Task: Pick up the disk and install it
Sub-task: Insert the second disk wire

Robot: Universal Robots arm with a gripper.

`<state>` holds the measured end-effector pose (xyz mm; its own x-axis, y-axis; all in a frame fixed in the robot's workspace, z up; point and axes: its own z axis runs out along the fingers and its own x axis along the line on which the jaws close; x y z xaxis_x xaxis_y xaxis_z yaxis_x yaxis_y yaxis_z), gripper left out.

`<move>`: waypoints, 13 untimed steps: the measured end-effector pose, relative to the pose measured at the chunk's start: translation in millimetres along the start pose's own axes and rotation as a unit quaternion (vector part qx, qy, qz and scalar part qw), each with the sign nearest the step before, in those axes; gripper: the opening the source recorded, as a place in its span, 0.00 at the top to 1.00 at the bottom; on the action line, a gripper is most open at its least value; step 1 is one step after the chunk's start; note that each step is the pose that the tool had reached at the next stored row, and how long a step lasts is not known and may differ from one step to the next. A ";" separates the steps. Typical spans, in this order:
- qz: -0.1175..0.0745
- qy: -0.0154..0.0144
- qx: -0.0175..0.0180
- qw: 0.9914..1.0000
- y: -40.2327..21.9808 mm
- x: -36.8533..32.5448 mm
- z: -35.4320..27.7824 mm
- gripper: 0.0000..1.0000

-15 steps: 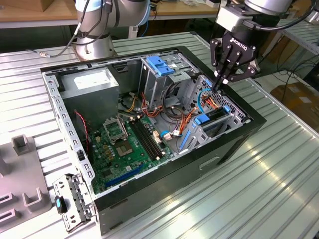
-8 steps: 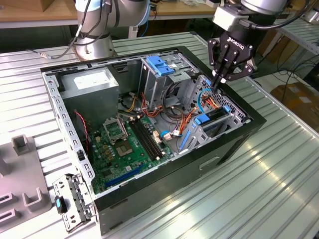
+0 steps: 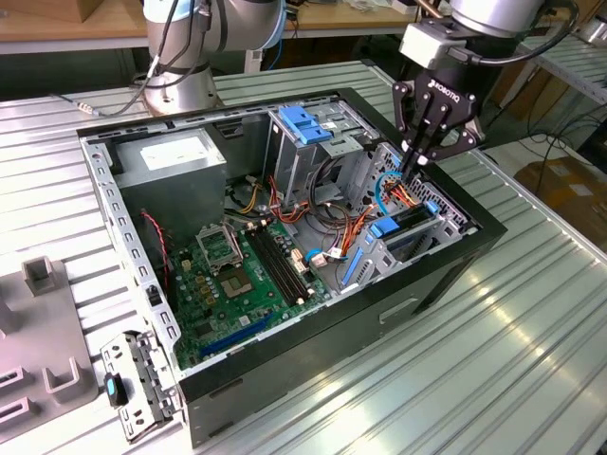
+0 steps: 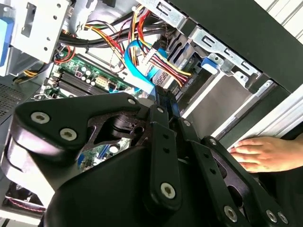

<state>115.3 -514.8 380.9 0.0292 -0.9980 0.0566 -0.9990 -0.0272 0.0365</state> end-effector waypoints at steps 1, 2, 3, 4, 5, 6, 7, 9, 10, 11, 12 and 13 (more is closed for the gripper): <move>0.000 0.001 0.000 1.000 -0.1 0.0 1.2 0.82; 0.000 0.001 0.000 1.000 -0.2 -0.2 3.3 0.82; 0.000 0.001 0.000 1.000 -0.3 -0.2 4.4 0.82; 0.000 0.002 0.000 1.000 -0.3 -0.2 4.6 0.82; 0.000 0.002 0.000 1.000 -0.3 -0.2 4.6 0.82; 0.000 0.002 0.000 1.000 -0.3 -0.2 4.7 0.82; 0.000 0.002 0.000 1.000 -0.3 -0.1 4.7 0.82; 0.000 0.003 0.000 1.000 -0.3 -0.1 4.9 0.82; 0.000 0.003 0.000 1.000 -0.3 -0.2 5.0 0.82; 0.000 0.003 0.000 1.000 -0.3 -0.1 5.2 0.82; 0.000 0.003 0.000 1.000 -0.3 -0.1 5.3 0.81; 0.000 0.003 0.000 1.000 -0.3 -0.2 5.5 0.81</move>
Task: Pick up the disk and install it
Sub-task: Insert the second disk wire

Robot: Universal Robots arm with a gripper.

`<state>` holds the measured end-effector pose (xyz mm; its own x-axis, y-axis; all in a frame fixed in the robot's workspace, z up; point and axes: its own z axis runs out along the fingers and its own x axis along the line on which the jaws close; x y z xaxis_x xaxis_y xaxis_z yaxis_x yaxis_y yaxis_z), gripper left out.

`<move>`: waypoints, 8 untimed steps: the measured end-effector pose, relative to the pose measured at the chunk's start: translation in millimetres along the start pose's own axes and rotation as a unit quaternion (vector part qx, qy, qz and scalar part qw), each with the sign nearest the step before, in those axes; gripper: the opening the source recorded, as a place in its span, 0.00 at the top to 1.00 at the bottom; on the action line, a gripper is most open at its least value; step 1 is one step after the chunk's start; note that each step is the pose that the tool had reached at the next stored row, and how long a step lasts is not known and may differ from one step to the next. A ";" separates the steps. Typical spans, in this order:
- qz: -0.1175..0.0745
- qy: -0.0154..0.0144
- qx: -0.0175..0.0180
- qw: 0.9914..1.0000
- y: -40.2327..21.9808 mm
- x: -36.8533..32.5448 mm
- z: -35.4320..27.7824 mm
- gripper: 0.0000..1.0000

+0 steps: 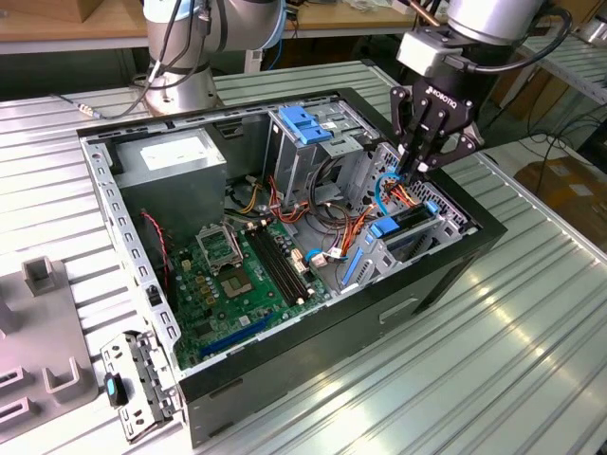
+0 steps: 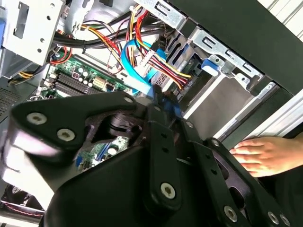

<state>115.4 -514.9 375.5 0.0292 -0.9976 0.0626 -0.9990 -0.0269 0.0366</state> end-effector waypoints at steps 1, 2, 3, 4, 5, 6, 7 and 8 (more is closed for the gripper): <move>0.000 0.000 0.000 1.000 0.0 0.0 0.2 0.75; 0.000 0.000 0.000 1.000 0.0 0.0 0.4 0.75; 0.000 0.000 0.000 1.000 0.0 0.0 0.6 0.75; 0.000 0.000 0.000 1.000 0.0 0.0 0.8 0.75; 0.000 0.001 0.000 1.000 0.0 -0.1 1.1 0.75; 0.000 0.001 0.000 1.000 0.0 -0.1 1.3 0.76; 0.000 0.001 0.000 1.000 -0.1 -0.1 1.6 0.82; 0.000 0.001 0.000 1.000 -0.1 -0.1 2.0 0.84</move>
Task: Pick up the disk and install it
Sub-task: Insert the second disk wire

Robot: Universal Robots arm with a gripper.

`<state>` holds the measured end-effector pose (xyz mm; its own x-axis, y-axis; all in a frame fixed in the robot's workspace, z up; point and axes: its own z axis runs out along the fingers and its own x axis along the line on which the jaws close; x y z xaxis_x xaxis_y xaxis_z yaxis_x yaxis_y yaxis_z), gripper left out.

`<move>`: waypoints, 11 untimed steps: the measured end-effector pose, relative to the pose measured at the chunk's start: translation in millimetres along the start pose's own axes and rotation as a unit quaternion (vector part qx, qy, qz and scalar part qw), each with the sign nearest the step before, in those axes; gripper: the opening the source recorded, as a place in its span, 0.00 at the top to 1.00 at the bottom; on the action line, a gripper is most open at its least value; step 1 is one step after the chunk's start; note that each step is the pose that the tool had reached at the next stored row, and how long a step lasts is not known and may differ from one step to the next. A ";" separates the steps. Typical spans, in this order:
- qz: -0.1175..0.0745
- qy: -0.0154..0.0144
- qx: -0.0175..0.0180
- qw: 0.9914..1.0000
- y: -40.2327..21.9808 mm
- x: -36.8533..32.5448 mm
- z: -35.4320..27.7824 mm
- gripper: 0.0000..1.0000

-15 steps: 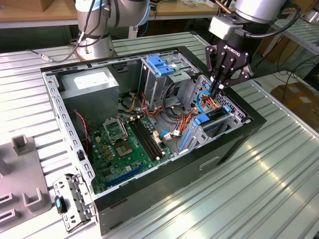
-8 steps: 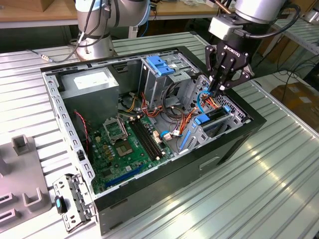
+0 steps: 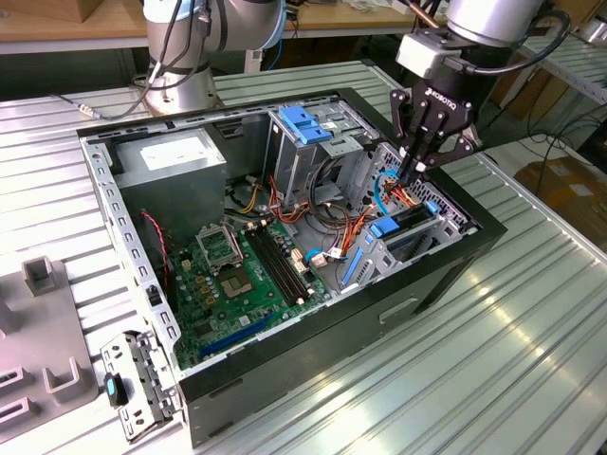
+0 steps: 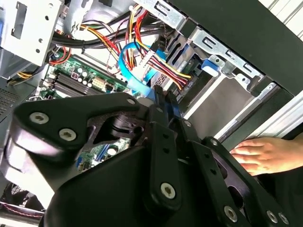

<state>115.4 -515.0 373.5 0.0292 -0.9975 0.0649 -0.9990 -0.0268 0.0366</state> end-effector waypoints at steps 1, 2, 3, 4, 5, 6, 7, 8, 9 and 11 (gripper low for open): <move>0.000 0.000 0.000 1.000 0.0 0.0 0.2 0.84; 0.000 0.000 0.000 1.000 0.0 0.8 1.5 0.84; 0.000 -0.002 0.000 1.000 0.2 12.9 5.5 0.84; 0.000 -0.002 0.000 1.000 0.2 13.1 5.5 0.84; 0.000 -0.003 0.000 1.000 0.2 13.6 5.6 0.84; -0.001 -0.023 0.001 1.000 0.7 17.1 6.3 0.84; -0.001 -0.035 0.002 0.999 1.8 21.7 7.2 0.84; -0.001 -0.036 0.002 0.999 2.2 24.3 7.7 0.84; -0.002 -0.037 0.003 0.999 2.8 28.2 8.8 0.84; -0.002 -0.037 0.004 0.999 5.0 30.7 10.2 0.84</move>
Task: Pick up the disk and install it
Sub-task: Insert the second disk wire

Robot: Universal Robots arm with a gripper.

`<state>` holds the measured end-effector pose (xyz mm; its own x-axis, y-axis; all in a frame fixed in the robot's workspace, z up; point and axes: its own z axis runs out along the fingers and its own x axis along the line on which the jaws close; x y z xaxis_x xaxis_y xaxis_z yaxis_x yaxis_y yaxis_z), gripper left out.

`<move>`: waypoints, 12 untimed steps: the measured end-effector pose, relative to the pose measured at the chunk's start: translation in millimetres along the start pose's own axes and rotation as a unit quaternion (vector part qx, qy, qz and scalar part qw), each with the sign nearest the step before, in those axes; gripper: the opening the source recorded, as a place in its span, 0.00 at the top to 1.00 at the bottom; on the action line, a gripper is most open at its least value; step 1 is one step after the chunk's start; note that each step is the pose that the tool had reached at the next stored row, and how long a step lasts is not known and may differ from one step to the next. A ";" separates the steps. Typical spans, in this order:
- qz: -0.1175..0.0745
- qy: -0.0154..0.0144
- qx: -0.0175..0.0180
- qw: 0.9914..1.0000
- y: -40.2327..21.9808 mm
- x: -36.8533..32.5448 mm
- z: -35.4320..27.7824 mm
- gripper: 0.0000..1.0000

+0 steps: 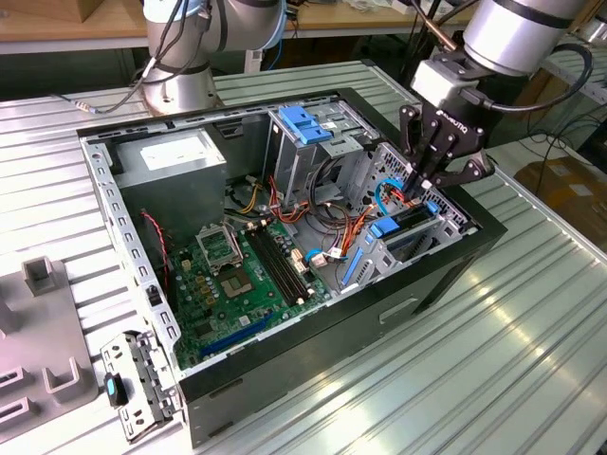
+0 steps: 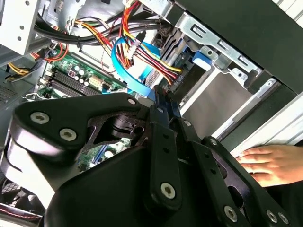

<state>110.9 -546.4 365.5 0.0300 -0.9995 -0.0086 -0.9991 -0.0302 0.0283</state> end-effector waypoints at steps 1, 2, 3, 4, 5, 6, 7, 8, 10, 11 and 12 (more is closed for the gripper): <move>0.000 0.000 0.003 1.000 1.4 0.6 0.7 0.84; -0.001 0.000 0.005 1.000 2.3 1.0 1.2 0.84; -0.001 0.000 0.007 1.000 3.2 1.3 1.6 0.84; -0.002 0.000 0.011 1.000 4.4 1.6 2.2 0.84; -0.002 0.000 0.013 1.000 5.2 1.8 2.6 0.84; -0.003 0.000 0.016 1.000 6.3 2.1 3.2 0.84; -0.003 0.000 0.019 1.000 7.2 2.3 3.6 0.84; -0.004 0.000 0.022 1.000 8.4 2.6 4.2 0.84; -0.005 0.000 0.027 1.000 10.2 3.0 5.0 0.84; -0.005 0.000 0.030 1.000 11.0 3.2 5.6 0.84; -0.005 0.000 0.034 0.999 12.4 3.4 6.2 0.84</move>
<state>98.4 -550.1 359.6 0.0402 -0.9992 -0.0089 -0.9984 -0.0399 -0.0391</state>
